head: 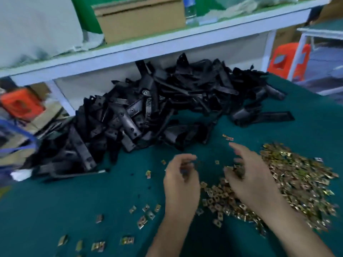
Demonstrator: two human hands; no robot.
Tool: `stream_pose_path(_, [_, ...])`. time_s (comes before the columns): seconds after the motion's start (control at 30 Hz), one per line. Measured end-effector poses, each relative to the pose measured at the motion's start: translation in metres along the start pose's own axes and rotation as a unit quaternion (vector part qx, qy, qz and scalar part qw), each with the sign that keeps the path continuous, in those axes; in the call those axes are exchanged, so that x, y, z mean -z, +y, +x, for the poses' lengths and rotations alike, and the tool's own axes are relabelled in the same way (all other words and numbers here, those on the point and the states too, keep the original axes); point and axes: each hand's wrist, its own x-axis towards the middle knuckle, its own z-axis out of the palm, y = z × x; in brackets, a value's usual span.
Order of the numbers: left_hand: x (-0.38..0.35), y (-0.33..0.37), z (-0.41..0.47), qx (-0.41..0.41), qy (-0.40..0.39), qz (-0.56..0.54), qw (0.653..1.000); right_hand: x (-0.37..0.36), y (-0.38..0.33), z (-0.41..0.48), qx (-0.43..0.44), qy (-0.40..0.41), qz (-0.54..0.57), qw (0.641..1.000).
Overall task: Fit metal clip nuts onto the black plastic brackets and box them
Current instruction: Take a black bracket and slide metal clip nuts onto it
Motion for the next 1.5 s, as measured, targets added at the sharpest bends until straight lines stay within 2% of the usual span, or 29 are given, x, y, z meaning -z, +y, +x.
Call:
stream_pose_path(0.1, [0.023, -0.021, 0.031, 0.046, 0.076, -0.024, 0.996, -0.030, -0.003, 0.040, -0.039, -0.036, 0.023, 0.998])
stream_pose_path(0.2, [0.030, -0.034, 0.054, 0.025, 0.072, 0.013, 0.997, -0.053, -0.006, 0.073, -0.086, -0.040, 0.071, 0.993])
stream_pose_path(0.27, [0.029, -0.038, 0.061, -0.047, 0.079, 0.058, 0.994, -0.062, -0.007, 0.092, -0.100, 0.000, 0.094, 0.991])
stream_pose_path(0.33, [0.027, -0.042, 0.061, -0.171, 0.089, 0.111, 0.975, -0.067, -0.008, 0.108, -0.130, 0.042, 0.090, 0.986])
stream_pose_path(0.4, [0.024, -0.049, 0.060, -0.250, 0.078, 0.126, 0.957, -0.069, -0.009, 0.117, -0.159, 0.069, 0.076, 0.982])
stream_pose_path(0.5, [0.024, -0.052, 0.063, -0.271, 0.074, 0.115, 0.953, -0.069, -0.006, 0.123, -0.171, 0.083, 0.055, 0.980])
stream_pose_path(0.6, [0.024, -0.052, 0.063, -0.276, 0.082, 0.111, 0.951, -0.060, -0.003, 0.118, -0.176, 0.132, 0.046, 0.974])
stream_pose_path(0.73, [0.025, -0.049, 0.061, -0.252, 0.085, 0.083, 0.960, -0.039, -0.006, 0.103, -0.148, 0.149, 0.138, 0.968])
stream_pose_path(0.83, [0.027, -0.048, 0.061, -0.204, 0.092, 0.025, 0.974, -0.030, -0.010, 0.096, -0.049, 0.208, 0.109, 0.971])
stream_pose_path(0.9, [0.027, -0.046, 0.062, -0.146, 0.078, -0.034, 0.986, -0.029, -0.017, 0.093, 0.027, 0.237, 0.167, 0.957])
stream_pose_path(0.97, [0.029, -0.040, 0.064, -0.045, 0.051, -0.167, 0.984, -0.032, -0.023, 0.086, 0.098, 0.196, 0.221, 0.950])
stream_pose_path(1.0, [0.031, -0.037, 0.067, 0.029, 0.026, -0.270, 0.962, -0.035, -0.026, 0.082, 0.130, 0.158, 0.229, 0.952])
stream_pose_path(1.07, [0.038, -0.032, 0.072, 0.164, -0.055, -0.443, 0.880, -0.041, -0.033, 0.075, 0.176, 0.073, 0.247, 0.950])
stream_pose_path(1.1, [0.044, -0.034, 0.075, 0.202, -0.119, -0.485, 0.842, -0.042, -0.036, 0.072, 0.185, 0.029, 0.270, 0.945])
stream_pose_path(1.13, [0.050, -0.035, 0.076, 0.219, -0.188, -0.498, 0.818, -0.043, -0.038, 0.071, 0.192, -0.011, 0.289, 0.938])
stream_pose_path(1.17, [0.055, -0.036, 0.075, 0.215, -0.256, -0.484, 0.809, -0.043, -0.039, 0.070, 0.196, -0.041, 0.302, 0.932])
stream_pose_path(1.23, [0.060, -0.038, 0.072, 0.178, -0.333, -0.404, 0.833, -0.042, -0.040, 0.068, 0.188, -0.088, 0.329, 0.921])
stream_pose_path(1.3, [0.057, -0.037, 0.069, 0.160, -0.346, -0.371, 0.847, -0.041, -0.040, 0.069, 0.166, -0.126, 0.344, 0.916])
stream_pose_path(1.37, [0.054, -0.036, 0.068, 0.154, -0.356, -0.398, 0.831, -0.037, -0.037, 0.070, 0.137, -0.124, 0.314, 0.931])
stream_pose_path(1.4, [0.054, -0.036, 0.068, 0.152, -0.357, -0.418, 0.822, -0.034, -0.034, 0.072, 0.110, -0.103, 0.273, 0.950])
stream_pose_path(1.47, [0.056, -0.038, 0.069, 0.146, -0.337, -0.443, 0.818, -0.023, -0.022, 0.077, 0.038, -0.081, 0.083, 0.993])
stream_pose_path(1.5, [0.059, -0.041, 0.069, 0.137, -0.322, -0.443, 0.825, -0.016, -0.015, 0.079, -0.008, -0.110, -0.030, 0.993])
